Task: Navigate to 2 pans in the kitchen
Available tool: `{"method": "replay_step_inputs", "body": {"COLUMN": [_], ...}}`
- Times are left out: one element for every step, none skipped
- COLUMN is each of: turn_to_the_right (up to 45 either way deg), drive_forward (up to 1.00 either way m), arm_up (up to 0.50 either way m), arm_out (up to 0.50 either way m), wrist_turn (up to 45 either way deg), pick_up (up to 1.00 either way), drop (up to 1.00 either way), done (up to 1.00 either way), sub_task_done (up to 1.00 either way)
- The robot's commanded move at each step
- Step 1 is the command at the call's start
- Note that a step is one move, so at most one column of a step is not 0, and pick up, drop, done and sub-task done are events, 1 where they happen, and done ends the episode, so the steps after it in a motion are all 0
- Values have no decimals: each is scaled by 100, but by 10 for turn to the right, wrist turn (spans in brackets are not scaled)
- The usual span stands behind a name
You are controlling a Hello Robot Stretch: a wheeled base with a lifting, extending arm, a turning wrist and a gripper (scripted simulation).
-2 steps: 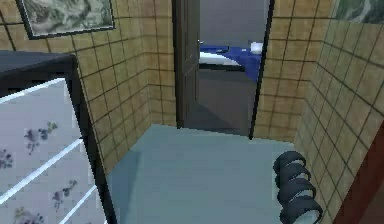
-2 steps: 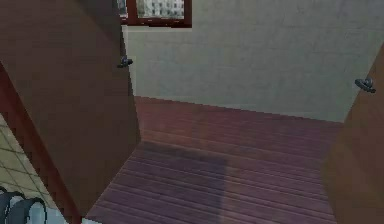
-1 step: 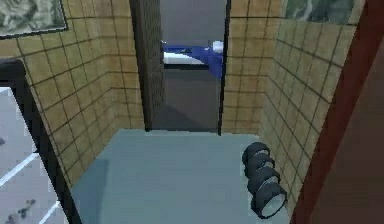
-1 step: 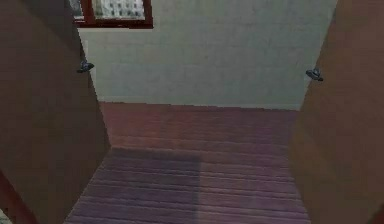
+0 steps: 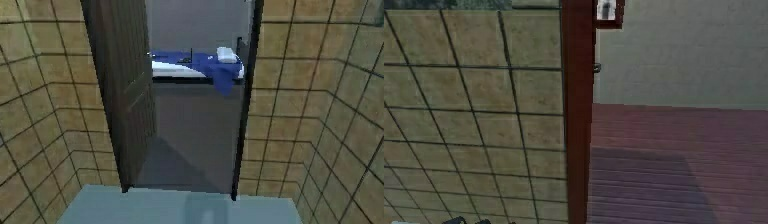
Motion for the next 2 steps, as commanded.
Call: {"method": "replay_step_inputs", "body": {"turn_to_the_right": [0,0], "drive_forward": [95,100], "arm_up": [0,0], "arm_out": [0,0], "wrist_turn": [0,0], "pick_up": [0,0], "drop": [0,0], "done": [0,0], "sub_task_done": [0,0]}}
